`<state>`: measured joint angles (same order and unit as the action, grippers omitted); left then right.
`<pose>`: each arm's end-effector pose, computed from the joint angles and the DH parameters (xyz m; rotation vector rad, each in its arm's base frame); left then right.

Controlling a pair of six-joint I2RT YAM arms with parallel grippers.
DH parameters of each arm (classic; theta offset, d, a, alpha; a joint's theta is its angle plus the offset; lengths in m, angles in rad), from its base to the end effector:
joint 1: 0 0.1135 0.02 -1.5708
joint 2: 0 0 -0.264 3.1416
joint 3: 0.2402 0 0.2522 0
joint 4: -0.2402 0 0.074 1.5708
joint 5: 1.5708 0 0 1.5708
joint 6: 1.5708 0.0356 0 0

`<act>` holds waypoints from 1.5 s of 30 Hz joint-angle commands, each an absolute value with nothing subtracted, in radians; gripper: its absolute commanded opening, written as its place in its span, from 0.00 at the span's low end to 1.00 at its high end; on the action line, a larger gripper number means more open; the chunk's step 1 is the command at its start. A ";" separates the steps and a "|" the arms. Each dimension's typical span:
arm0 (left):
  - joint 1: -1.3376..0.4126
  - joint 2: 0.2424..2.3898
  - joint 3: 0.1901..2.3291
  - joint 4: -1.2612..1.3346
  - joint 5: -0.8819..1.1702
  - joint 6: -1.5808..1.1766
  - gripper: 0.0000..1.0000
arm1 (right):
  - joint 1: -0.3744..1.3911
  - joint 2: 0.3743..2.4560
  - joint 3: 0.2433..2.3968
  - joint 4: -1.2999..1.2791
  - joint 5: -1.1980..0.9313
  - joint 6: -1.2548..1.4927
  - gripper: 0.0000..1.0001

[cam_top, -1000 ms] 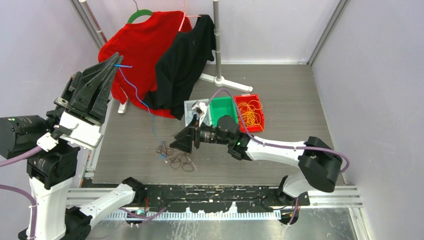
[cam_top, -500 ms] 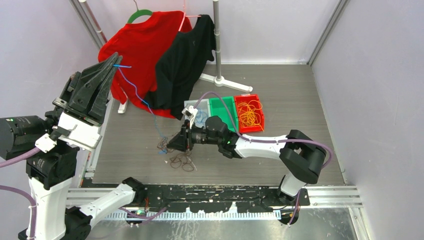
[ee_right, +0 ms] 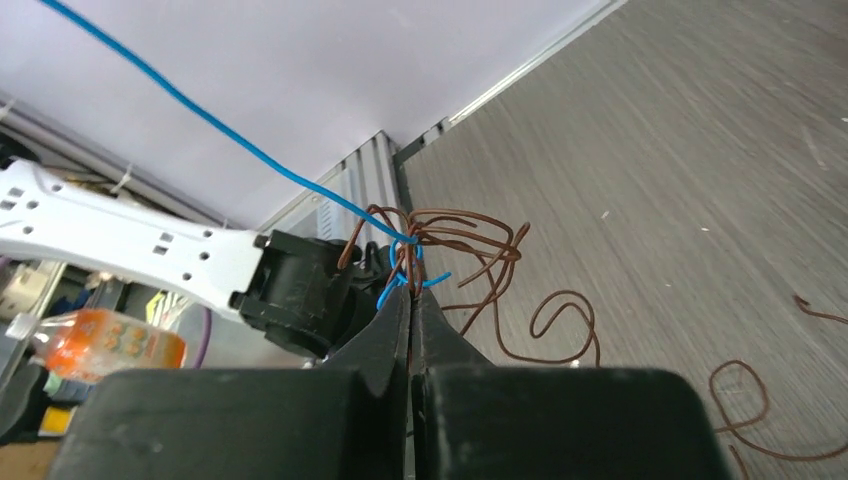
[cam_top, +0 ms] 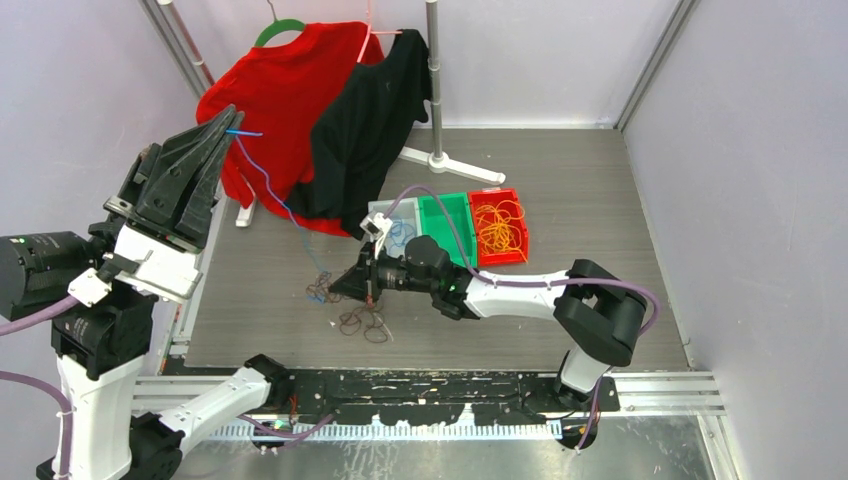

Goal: Untangle the cables

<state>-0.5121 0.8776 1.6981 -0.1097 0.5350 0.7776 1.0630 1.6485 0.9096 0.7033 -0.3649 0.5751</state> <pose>0.0379 -0.0422 0.6049 0.9027 0.3682 0.0142 0.1684 0.3288 0.2523 -0.7518 1.6829 1.5079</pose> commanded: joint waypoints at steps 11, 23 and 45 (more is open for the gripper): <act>-0.511 1.027 2.059 0.064 0.359 1.011 0.00 | 1.069 1.508 0.786 0.135 0.064 0.719 0.01; -0.511 1.173 2.338 0.107 0.242 1.155 0.00 | 1.083 1.357 0.665 0.030 0.105 0.824 0.02; -0.511 0.867 1.724 -0.110 0.540 0.774 0.00 | 1.085 1.393 1.070 0.393 -0.381 0.254 1.00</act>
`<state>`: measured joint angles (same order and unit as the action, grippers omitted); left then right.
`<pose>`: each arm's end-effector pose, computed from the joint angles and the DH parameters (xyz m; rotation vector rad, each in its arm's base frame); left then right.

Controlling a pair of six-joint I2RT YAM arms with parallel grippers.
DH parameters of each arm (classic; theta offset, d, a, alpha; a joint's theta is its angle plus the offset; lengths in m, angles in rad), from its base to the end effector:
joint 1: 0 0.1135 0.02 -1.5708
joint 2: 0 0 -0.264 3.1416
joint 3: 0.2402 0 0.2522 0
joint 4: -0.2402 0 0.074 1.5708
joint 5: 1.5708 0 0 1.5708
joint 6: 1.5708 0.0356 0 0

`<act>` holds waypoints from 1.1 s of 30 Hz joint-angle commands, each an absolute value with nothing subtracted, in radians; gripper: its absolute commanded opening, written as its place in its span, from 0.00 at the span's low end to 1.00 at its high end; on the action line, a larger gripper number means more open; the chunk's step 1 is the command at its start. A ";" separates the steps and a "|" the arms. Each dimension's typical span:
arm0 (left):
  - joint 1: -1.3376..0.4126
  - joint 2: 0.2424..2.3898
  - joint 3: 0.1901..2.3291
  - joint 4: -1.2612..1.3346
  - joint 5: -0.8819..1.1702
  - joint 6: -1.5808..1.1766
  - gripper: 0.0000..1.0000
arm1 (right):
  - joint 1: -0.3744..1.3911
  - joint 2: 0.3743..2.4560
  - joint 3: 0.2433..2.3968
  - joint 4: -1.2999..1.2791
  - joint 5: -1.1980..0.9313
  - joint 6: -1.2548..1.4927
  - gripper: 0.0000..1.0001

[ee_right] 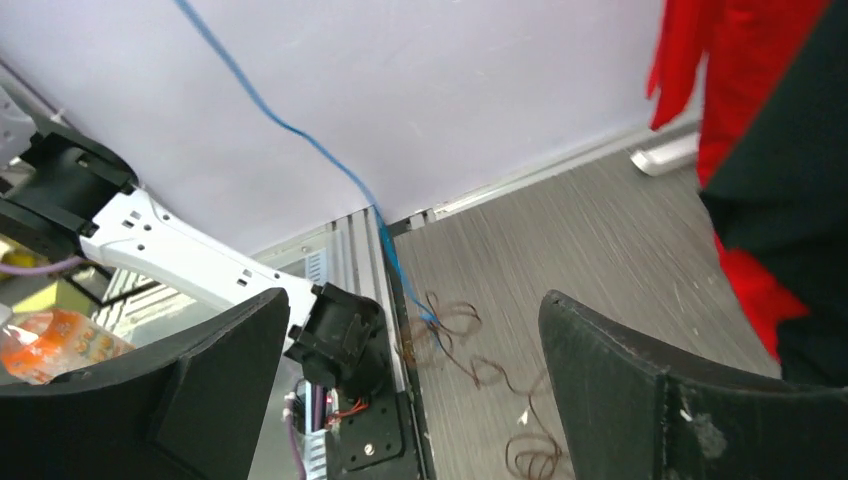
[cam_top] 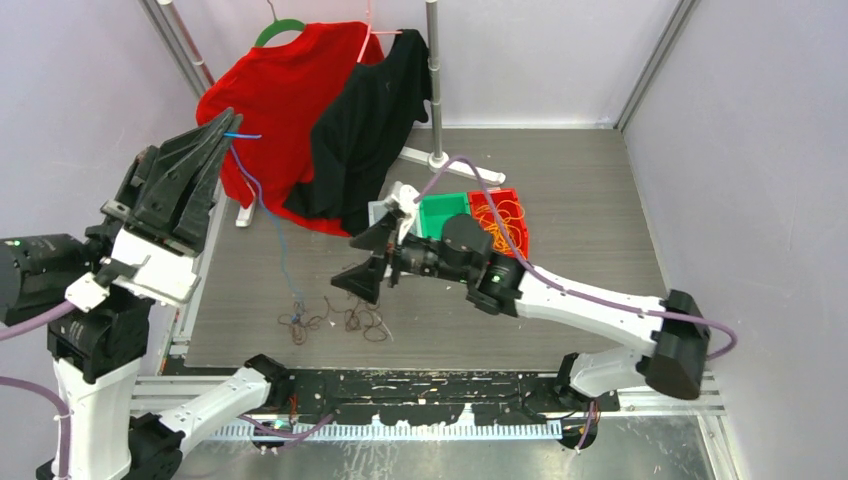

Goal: Untangle the cables

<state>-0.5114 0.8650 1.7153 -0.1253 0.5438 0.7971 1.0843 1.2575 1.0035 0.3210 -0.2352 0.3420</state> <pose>0.0289 -0.0373 0.6074 0.9047 0.3425 0.0332 0.1325 0.2684 0.3684 -0.7894 1.4560 1.2964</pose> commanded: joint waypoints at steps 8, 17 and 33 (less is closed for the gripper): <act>-0.511 0.864 1.735 -0.126 0.534 0.791 0.00 | 1.098 1.548 1.140 0.445 -0.413 0.251 0.94; -0.511 0.824 1.665 -0.176 0.503 0.834 0.00 | 1.100 1.509 1.081 0.376 -0.309 0.226 0.01; -0.512 0.478 1.088 -0.974 0.522 0.648 0.57 | 1.098 1.339 1.094 0.109 -0.224 0.123 0.01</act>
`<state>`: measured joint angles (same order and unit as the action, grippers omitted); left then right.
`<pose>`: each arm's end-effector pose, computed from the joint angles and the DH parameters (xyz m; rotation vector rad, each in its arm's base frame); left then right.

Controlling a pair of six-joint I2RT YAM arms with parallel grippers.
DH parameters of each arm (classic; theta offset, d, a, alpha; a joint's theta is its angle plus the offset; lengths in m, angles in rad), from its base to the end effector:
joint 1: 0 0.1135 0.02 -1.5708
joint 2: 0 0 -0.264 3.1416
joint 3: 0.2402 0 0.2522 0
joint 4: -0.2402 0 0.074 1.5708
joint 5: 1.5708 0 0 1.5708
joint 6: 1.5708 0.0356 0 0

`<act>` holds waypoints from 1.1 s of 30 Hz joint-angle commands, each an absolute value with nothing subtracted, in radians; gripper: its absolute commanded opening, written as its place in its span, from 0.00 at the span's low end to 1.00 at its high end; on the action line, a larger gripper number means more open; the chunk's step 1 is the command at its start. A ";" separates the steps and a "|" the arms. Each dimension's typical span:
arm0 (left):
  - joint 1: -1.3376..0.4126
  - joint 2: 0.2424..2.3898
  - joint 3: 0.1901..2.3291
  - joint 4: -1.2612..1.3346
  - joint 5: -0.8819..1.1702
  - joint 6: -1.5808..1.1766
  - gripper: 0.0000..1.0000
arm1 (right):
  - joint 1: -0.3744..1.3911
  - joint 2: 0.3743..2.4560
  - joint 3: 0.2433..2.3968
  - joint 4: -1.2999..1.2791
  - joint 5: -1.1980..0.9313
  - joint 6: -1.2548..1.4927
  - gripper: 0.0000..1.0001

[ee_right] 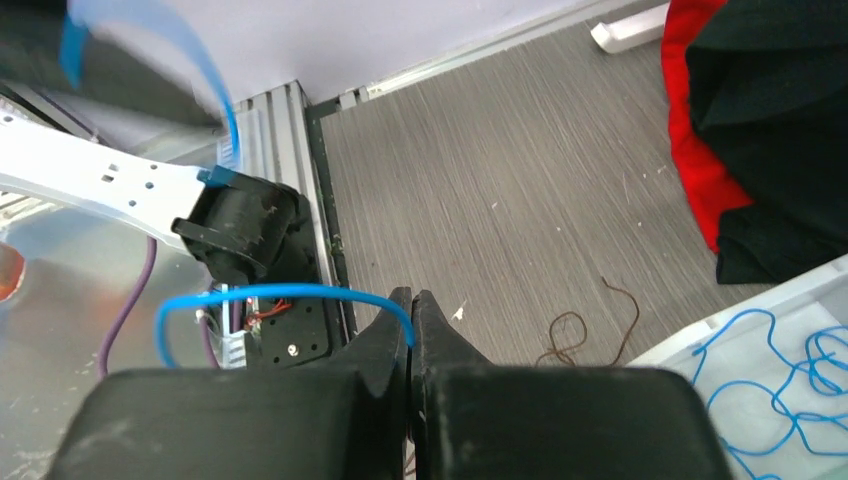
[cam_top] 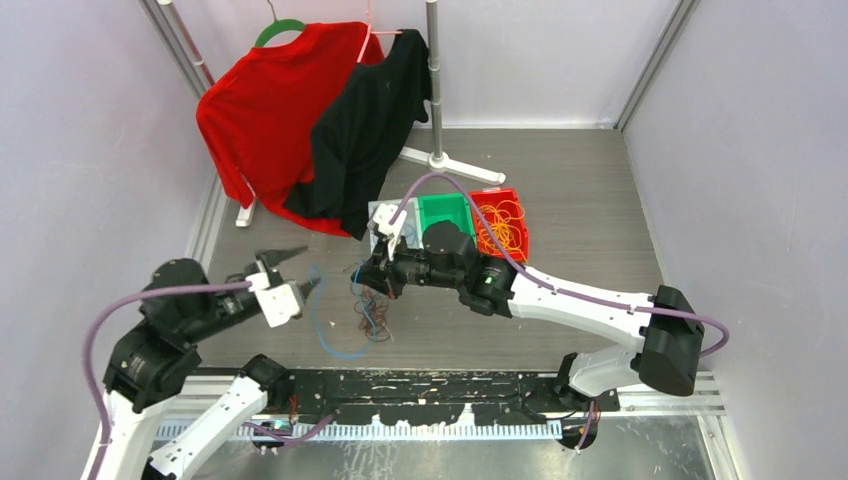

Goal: Untangle the cables

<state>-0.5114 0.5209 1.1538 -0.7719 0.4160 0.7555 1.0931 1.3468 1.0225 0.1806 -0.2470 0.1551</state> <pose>0.0440 -0.0412 0.4234 1.2378 1.1665 -0.1733 0.1394 0.2882 0.3342 -1.0061 1.5489 1.1140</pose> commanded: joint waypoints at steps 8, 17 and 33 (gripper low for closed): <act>-0.511 0.556 1.043 -0.854 0.664 0.445 0.74 | 1.104 1.388 1.171 0.055 -0.223 0.153 0.01; -0.511 0.559 0.998 -0.663 0.616 0.214 0.75 | 1.162 1.432 1.247 -0.055 -0.095 0.080 0.01; -0.511 0.537 0.966 -0.624 0.466 0.189 0.27 | 1.226 1.444 1.277 -0.035 -0.007 0.117 0.01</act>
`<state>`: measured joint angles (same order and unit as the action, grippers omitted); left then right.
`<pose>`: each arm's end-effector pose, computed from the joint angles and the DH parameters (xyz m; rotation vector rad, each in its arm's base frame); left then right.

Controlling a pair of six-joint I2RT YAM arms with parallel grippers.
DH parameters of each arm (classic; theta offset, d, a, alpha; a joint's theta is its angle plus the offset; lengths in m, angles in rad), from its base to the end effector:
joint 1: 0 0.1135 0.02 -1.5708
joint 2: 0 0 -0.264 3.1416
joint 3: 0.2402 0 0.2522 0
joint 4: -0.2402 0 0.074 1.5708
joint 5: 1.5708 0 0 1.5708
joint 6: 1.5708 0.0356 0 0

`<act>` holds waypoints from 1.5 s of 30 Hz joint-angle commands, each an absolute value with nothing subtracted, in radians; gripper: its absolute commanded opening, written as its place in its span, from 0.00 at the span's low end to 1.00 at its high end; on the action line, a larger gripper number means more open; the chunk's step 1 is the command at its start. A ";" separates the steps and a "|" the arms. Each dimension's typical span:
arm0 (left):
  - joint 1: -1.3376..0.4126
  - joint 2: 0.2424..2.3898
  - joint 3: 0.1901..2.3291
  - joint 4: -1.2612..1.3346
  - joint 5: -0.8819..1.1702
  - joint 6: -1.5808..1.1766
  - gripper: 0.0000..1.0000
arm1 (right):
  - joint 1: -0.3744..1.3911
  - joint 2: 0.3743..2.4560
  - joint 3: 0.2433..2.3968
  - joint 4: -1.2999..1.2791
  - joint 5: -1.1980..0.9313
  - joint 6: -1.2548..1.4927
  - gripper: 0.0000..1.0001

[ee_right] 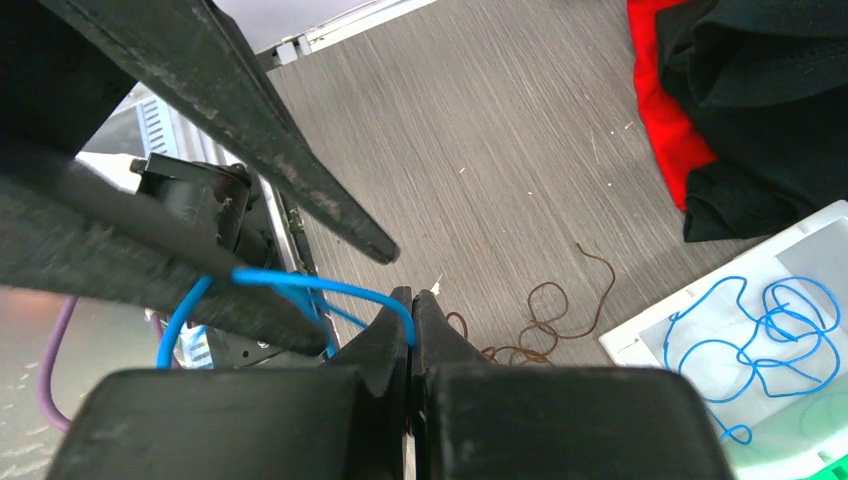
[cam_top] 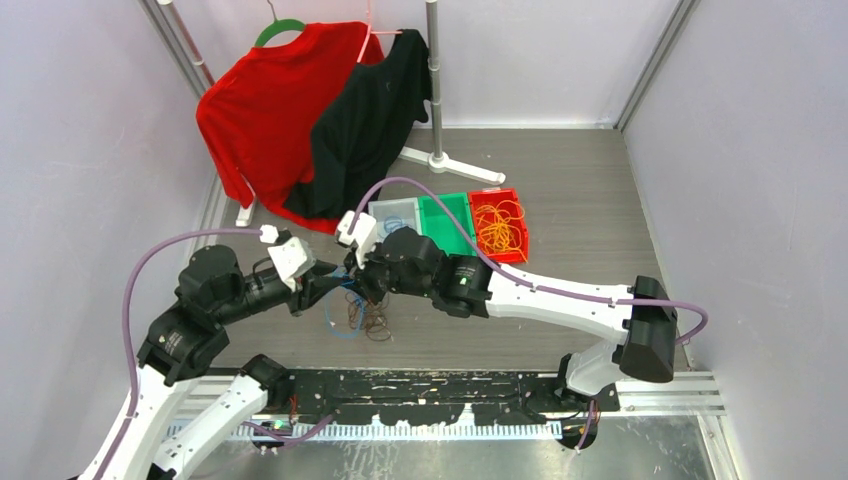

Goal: Untangle the cables

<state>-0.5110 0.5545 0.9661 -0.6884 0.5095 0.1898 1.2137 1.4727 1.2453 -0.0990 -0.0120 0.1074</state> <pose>0.0762 -0.0626 0.3768 0.9677 1.5975 -0.6925 0.1220 0.3282 0.3443 -1.0594 1.6995 0.8908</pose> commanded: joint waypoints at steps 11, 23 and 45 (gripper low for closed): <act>-0.511 0.548 1.012 -0.618 0.448 0.304 0.00 | 1.230 1.394 1.199 0.067 -0.052 0.153 0.17; -0.511 0.601 1.199 -0.731 0.646 0.515 0.00 | 1.177 1.328 1.034 0.359 -0.170 0.277 0.36; -0.511 0.693 1.382 -0.751 0.737 0.425 0.00 | 1.175 1.506 0.952 0.716 -0.171 0.456 0.18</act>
<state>-0.5110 0.6716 1.3159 -0.8013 0.6876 0.4839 1.1748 1.4891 0.9764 0.5579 -0.1841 0.4023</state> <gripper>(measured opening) 0.010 0.180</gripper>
